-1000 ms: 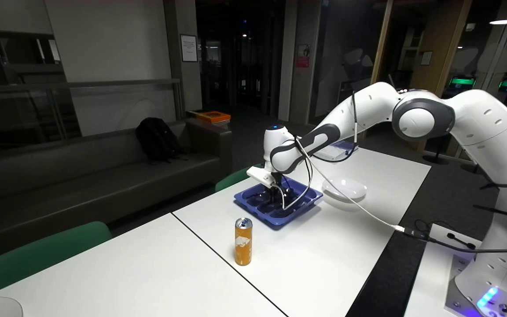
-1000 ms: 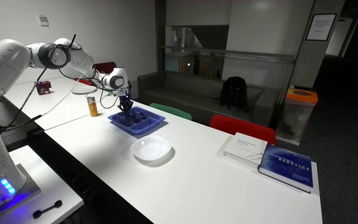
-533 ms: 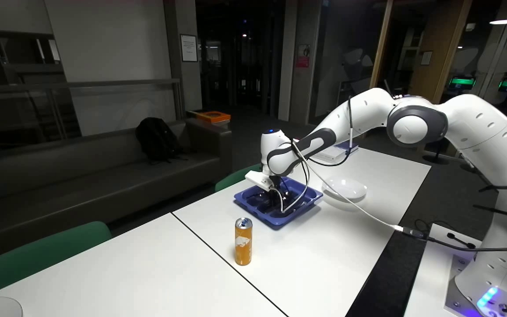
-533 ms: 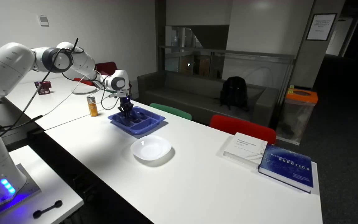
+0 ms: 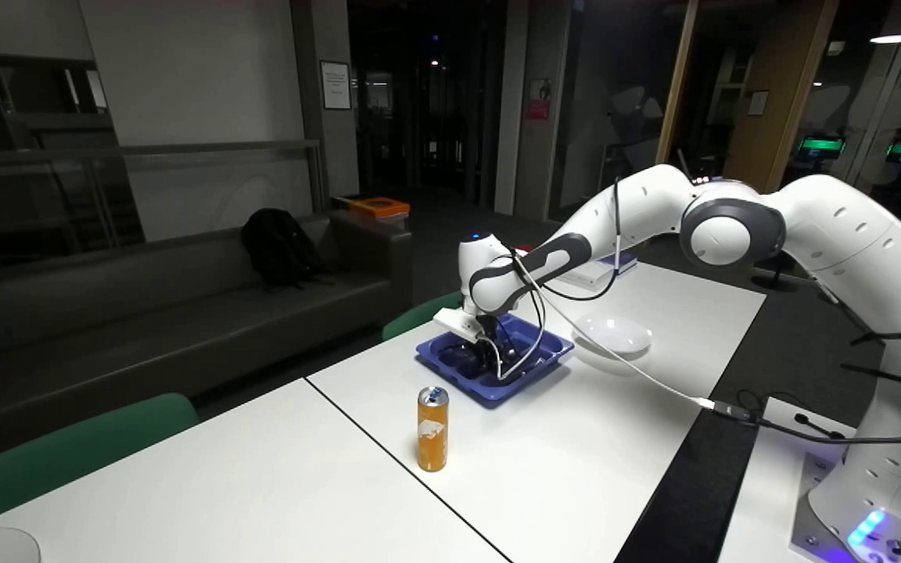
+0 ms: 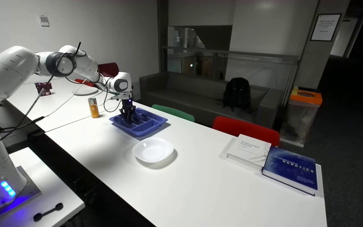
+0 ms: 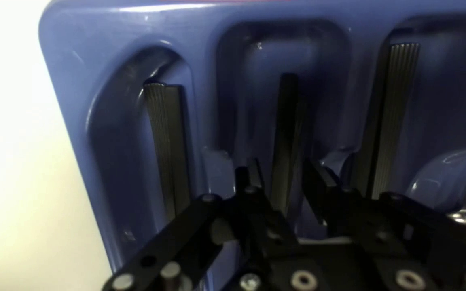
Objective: Pick up the spoon from the table and put it in the blue plate.
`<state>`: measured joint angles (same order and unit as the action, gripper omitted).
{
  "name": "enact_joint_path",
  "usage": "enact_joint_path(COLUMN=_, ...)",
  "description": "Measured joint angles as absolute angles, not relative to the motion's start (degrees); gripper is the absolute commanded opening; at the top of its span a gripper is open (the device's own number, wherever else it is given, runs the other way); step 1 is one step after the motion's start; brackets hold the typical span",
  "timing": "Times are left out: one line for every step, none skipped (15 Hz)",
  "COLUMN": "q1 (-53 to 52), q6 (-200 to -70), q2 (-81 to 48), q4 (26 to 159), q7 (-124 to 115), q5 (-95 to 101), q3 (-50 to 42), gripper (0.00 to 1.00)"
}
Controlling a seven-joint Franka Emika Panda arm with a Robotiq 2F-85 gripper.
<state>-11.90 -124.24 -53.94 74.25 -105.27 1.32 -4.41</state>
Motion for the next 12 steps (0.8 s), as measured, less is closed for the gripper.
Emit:
enact_joint_path(q1=-11.90, q6=-123.72, q2=-53.98, q4=73.94, q7=-105.11, q5=1.32, q3=-4.41, gripper=0.74)
enact_joint_path(q1=-11.90, q6=-123.43, q2=-54.02, q4=73.66, q7=-104.99, q5=1.32, q3=-4.41, gripper=0.82)
enact_joint_path(q1=-11.90, q6=-123.25, q2=-54.04, q4=73.47, q7=-104.93, q5=1.32, q3=-4.41, gripper=0.89)
enact_joint_path(q1=-11.90, q6=-123.23, q2=-54.04, q4=73.35, q7=-104.86, q5=1.32, q3=-4.41, gripper=0.96)
enact_joint_path(q1=-11.90, q6=-123.23, q2=-54.04, q4=73.23, q7=-104.85, q5=1.32, q3=-4.41, gripper=1.00)
enact_joint_path(q1=-11.90, q6=-123.23, q2=-53.99, q4=73.18, q7=-104.85, q5=1.32, q3=-4.42, gripper=1.00)
enact_joint_path(q1=-11.90, q6=-123.23, q2=-53.85, q4=73.18, q7=-104.85, q5=1.34, q3=-4.45, gripper=1.00)
enact_joint_path(q1=-11.90, q6=-123.23, q2=-53.58, q4=73.20, q7=-104.85, q5=1.35, q3=-4.49, gripper=1.00)
enact_joint_path(q1=-11.92, q6=-123.23, q2=-53.22, q4=73.29, q7=-104.87, q5=1.37, q3=-4.57, gripper=1.00)
enact_joint_path(q1=-11.94, q6=-123.23, q2=-52.80, q4=73.45, q7=-104.99, q5=1.39, q3=-4.70, gripper=1.00)
enact_joint_path(q1=-11.97, q6=-123.23, q2=-52.12, q4=73.86, q7=-105.18, q5=1.41, q3=-4.85, gripper=1.00)
enact_joint_path(q1=-11.99, q6=-123.23, q2=-51.32, q4=74.47, q7=-105.38, q5=1.44, q3=-5.02, gripper=1.00)
